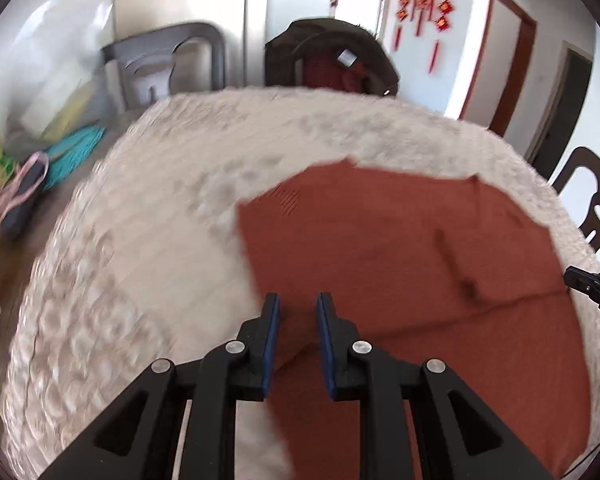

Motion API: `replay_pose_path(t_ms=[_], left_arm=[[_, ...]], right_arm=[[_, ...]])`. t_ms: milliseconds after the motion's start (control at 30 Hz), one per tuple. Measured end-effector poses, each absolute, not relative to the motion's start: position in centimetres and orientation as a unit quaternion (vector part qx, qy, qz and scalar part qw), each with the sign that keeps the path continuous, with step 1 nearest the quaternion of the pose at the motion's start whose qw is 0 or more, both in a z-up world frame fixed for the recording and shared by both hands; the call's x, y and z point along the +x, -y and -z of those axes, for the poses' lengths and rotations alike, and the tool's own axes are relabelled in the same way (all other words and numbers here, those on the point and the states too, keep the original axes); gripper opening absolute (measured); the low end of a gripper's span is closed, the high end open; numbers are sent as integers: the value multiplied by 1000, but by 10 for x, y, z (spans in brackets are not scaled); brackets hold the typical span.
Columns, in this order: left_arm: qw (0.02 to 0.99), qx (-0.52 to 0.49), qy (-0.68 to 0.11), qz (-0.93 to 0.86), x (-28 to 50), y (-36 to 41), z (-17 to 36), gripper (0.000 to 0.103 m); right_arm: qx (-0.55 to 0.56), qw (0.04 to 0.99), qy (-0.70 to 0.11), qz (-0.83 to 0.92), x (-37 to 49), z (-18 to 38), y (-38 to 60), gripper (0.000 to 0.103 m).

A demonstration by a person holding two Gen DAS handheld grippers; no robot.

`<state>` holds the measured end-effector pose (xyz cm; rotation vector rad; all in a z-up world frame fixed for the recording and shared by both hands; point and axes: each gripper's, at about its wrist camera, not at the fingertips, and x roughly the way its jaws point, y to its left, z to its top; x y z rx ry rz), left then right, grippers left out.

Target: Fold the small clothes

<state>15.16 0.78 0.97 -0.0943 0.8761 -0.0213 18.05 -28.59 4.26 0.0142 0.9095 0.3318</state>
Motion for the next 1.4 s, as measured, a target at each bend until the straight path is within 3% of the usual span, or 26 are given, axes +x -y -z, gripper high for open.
replay_pose_path(t_ms=[200, 533, 1067, 1300, 1400], left_arm=[[908, -78, -411, 13, 137, -16, -8, 25], [921, -40, -389, 4, 122, 2, -23, 25], [907, -40, -419, 18, 125, 4, -7, 25], [912, -45, -406, 27, 106, -6, -24, 30], [914, -46, -401, 31, 94, -11, -31, 31]], right_arm=[[3, 886, -439, -153, 177, -43, 285, 16], [-3, 889, -427, -163, 170, -48, 279, 16], [-3, 878, -447, -169, 170, -44, 277, 18], [30, 881, -432, -193, 154, -69, 290, 36], [37, 880, -428, -203, 143, -80, 296, 38]])
